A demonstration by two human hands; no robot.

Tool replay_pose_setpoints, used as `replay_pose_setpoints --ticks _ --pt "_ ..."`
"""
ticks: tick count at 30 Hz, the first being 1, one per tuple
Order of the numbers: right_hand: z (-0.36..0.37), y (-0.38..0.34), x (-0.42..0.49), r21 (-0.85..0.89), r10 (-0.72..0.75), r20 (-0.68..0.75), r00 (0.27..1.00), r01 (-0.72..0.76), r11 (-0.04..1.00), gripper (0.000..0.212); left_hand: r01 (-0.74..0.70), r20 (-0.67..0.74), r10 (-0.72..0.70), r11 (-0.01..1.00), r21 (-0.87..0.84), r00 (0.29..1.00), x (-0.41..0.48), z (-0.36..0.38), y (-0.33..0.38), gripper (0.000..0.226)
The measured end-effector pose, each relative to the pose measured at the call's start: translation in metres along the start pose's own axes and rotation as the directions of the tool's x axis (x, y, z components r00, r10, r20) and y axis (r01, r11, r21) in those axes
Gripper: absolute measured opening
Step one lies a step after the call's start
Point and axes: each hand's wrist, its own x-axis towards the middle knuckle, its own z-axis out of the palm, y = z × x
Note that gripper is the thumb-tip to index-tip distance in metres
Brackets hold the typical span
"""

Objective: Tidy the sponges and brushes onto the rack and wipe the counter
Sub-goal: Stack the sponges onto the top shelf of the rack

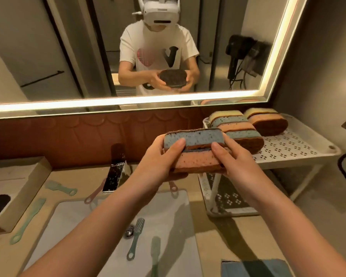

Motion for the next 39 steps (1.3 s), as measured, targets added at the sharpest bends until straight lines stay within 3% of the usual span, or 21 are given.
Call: replay_pose_setpoints --ticks 6,9,11,13,19,23,30,36,39 --pt "-0.077 -0.008 0.023 0.061 0.027 -0.285 0.958 -0.010 0.998 0.030 -0.171 0.195 0.127 0.959 0.226 0.973 0.046 0.066 0.027 0.042" --pt "-0.115 -0.006 0.038 0.055 0.027 -0.428 0.903 -0.004 0.998 0.030 -0.219 0.210 0.150 0.907 0.361 0.966 0.077 0.105 0.024 0.054" --pt "-0.137 -0.006 0.047 0.044 0.031 -0.519 0.854 -0.009 0.999 0.030 -0.229 0.186 0.146 0.773 0.592 0.972 0.098 0.130 0.015 0.057" --pt "-0.154 -0.006 0.053 0.012 0.024 -0.584 0.811 -0.022 1.000 0.031 -0.245 0.175 0.177 0.565 0.788 0.969 0.113 0.145 0.001 0.060" --pt "-0.188 0.004 0.066 -0.321 -0.080 -0.595 0.800 -0.145 0.936 0.041 -0.283 0.197 0.263 0.345 0.895 0.944 0.123 0.156 -0.029 0.063" --pt "-0.196 0.021 0.071 -0.361 0.034 -0.572 0.820 -0.288 0.887 0.052 -0.297 0.189 0.319 0.333 0.895 0.929 0.121 0.157 -0.031 0.063" --pt "-0.202 0.040 0.085 -0.258 0.184 -0.527 0.830 -0.362 0.896 0.034 -0.314 0.204 0.319 0.345 0.885 0.926 0.122 0.158 -0.033 0.062" --pt "-0.208 0.054 0.104 -0.294 0.328 -0.507 0.797 -0.517 0.804 0.051 -0.314 0.202 0.321 0.351 0.882 0.925 0.123 0.157 -0.034 0.061" --pt "-0.211 0.058 0.109 -0.368 0.324 -0.547 0.771 -0.570 0.734 0.075 -0.315 0.202 0.320 0.352 0.881 0.925 0.122 0.158 -0.033 0.061"
